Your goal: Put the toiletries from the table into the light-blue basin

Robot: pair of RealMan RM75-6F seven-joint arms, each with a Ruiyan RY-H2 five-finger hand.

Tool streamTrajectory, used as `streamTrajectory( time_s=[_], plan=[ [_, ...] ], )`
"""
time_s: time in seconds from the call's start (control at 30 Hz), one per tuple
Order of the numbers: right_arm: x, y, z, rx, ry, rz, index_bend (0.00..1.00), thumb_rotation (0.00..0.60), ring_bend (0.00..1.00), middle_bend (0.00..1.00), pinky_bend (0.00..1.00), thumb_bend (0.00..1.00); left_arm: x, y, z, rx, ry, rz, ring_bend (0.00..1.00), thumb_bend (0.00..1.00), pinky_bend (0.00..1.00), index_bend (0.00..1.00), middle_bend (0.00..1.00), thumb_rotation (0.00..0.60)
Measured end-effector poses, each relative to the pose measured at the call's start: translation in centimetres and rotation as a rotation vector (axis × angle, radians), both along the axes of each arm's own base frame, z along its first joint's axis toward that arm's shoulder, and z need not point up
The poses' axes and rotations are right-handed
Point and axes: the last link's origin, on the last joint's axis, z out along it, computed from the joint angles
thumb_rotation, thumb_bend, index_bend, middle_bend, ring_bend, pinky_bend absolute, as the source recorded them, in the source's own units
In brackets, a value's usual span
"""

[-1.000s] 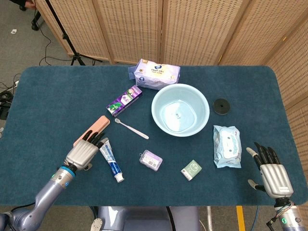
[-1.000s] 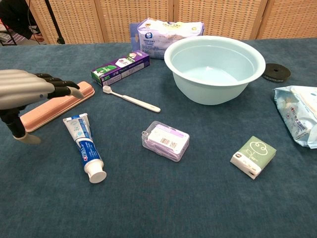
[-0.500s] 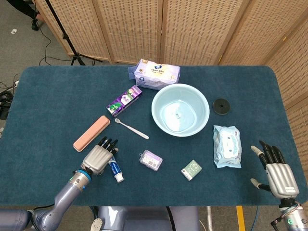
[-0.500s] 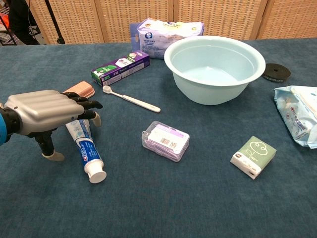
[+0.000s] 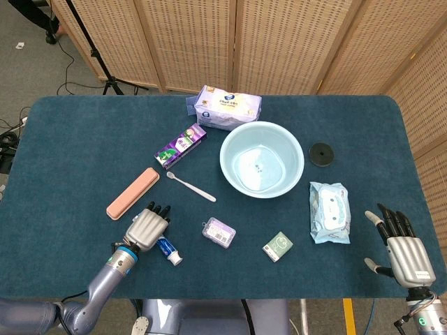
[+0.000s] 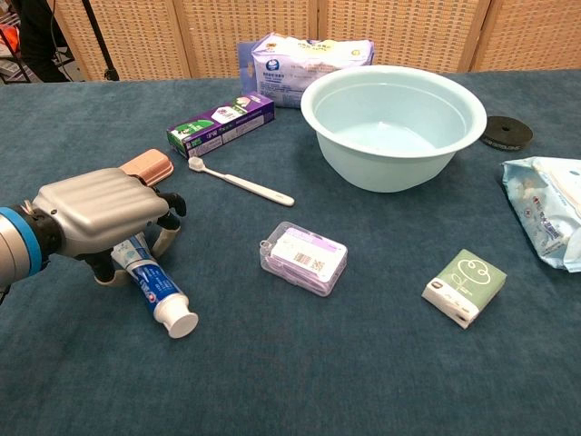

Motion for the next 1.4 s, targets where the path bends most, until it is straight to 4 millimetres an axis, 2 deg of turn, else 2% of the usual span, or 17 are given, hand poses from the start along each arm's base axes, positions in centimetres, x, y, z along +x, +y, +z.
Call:
streamTrajectory(
  time_s=[0.17, 0.37, 0.77, 1.07, 1.4],
  plan=[
    [-0.1, 0.0, -0.1, 0.005, -0.002, -0.002, 0.12, 0.6, 0.0, 0.0, 0.0, 0.18, 0.0, 0.2, -0.3, 0.046, -0.01, -0.075, 0.41, 0.3, 0.34, 0.72, 0.38, 0.6],
    [-0.4, -0.2, -0.5, 0.02, -0.001, -0.019, 0.12, 0.6, 0.0, 0.0, 0.0, 0.18, 1.0, 0.8, 0.1, 0.093, -0.074, -0.107, 0.44, 0.31, 0.36, 0.76, 0.41, 0.6],
    [-1.7, -1.0, -0.3, 0.012, -0.007, -0.075, 0.12, 0.6, 0.0, 0.0, 0.0, 0.2, 4.0, 4.3, 2.0, 0.161, -0.169, -0.121, 0.46, 0.31, 0.38, 0.77, 0.41, 0.6],
    [-2.3, -1.3, 0.1, -0.016, 0.0, -0.094, 0.12, 0.6, 0.0, 0.0, 0.0, 0.2, 7.9, 8.5, 3.7, 0.231, -0.288, -0.146, 0.47, 0.3, 0.38, 0.78, 0.42, 0.6],
    [-2.8, -1.4, 0.6, -0.036, -0.013, -0.113, 0.12, 0.6, 0.0, 0.0, 0.0, 0.2, 13.5, 12.6, 1.8, 0.284, -0.369, -0.267, 0.47, 0.3, 0.38, 0.78, 0.42, 0.6]
  ],
)
